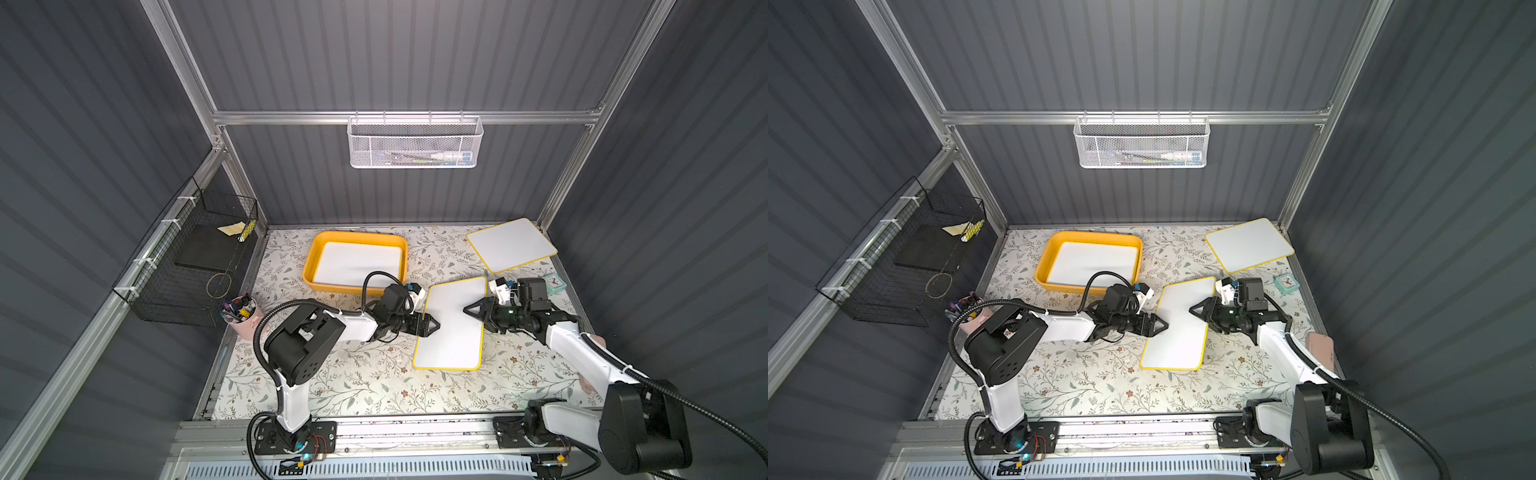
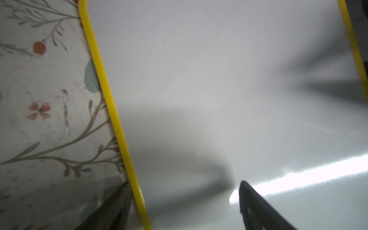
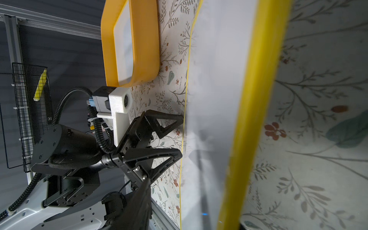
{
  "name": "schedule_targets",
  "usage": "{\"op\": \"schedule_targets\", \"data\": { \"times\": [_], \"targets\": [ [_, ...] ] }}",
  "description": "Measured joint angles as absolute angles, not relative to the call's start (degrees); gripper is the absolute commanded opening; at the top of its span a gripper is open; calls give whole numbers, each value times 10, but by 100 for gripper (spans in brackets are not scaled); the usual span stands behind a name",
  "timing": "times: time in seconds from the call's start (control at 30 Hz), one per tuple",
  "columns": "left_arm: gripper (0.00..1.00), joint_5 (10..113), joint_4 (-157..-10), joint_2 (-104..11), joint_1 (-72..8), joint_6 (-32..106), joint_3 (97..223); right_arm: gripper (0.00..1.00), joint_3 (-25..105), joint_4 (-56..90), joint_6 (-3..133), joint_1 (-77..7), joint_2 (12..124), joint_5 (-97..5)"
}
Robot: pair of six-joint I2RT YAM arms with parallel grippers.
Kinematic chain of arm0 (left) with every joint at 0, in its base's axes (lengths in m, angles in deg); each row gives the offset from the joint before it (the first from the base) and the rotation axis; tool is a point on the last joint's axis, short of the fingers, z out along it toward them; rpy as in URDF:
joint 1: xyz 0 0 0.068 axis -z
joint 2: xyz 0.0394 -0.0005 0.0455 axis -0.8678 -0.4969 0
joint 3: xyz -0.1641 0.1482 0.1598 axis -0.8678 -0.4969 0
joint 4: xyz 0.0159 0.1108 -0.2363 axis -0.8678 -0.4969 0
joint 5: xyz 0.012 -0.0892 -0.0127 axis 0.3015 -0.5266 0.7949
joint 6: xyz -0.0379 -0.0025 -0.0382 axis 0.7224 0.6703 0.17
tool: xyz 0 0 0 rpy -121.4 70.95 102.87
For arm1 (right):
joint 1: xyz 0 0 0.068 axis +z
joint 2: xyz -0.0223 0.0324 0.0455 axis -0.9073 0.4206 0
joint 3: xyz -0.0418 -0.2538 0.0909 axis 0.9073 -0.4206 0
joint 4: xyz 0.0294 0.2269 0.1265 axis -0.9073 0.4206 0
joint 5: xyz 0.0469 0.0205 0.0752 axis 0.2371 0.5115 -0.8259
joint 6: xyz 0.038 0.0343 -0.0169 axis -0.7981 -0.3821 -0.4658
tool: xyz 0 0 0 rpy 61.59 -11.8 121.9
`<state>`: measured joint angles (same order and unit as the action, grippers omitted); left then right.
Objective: Put the whiteboard into the storage box
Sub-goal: Pick up the whiteboard at the center of the board.
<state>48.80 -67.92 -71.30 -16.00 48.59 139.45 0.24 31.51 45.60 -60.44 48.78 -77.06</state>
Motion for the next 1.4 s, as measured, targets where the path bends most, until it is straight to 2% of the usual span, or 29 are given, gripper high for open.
{"op": "schedule_targets", "data": {
  "times": [0.8, 0.97, 1.4],
  "targets": [
    [85, 436, -648, -699, -180, 552, 1366, 9, 3, 331, 471, -610, 486, -760],
    [85, 437, -652, -699, -186, 557, 1368, 0, 10, 334, 472, -612, 486, -757],
    [85, 466, -734, -649, -203, 563, 1358, 0, 54, 348, 482, -618, 484, -752]
  ]
}}
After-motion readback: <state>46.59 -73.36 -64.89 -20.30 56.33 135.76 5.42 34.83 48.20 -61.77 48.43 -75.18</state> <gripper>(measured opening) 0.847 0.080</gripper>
